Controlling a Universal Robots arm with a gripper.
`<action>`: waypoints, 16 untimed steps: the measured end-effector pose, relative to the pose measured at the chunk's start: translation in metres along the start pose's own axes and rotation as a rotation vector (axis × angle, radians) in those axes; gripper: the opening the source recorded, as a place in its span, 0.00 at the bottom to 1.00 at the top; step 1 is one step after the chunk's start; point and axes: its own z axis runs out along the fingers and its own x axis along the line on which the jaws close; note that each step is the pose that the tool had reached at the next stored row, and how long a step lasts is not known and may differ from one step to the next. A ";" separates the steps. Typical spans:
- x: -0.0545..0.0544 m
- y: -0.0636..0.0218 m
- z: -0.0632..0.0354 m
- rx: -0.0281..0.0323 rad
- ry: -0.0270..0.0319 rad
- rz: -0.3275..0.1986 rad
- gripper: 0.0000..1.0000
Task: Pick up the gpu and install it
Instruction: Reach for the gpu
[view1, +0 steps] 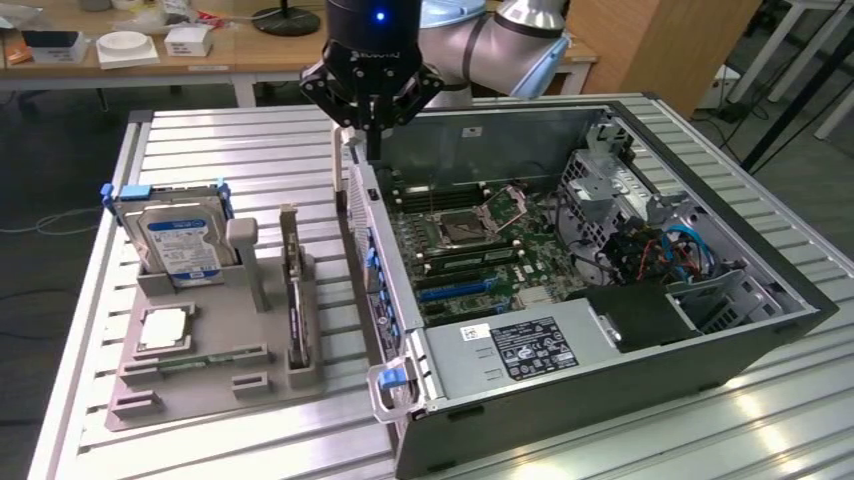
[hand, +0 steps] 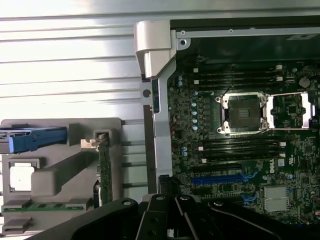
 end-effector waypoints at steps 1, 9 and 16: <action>0.001 -0.0001 0.0001 0.0000 0.0000 0.000 0.11; 0.007 -0.0005 0.0008 0.0000 0.0000 0.000 0.11; 0.012 -0.0010 0.0015 0.0000 0.0000 0.000 0.11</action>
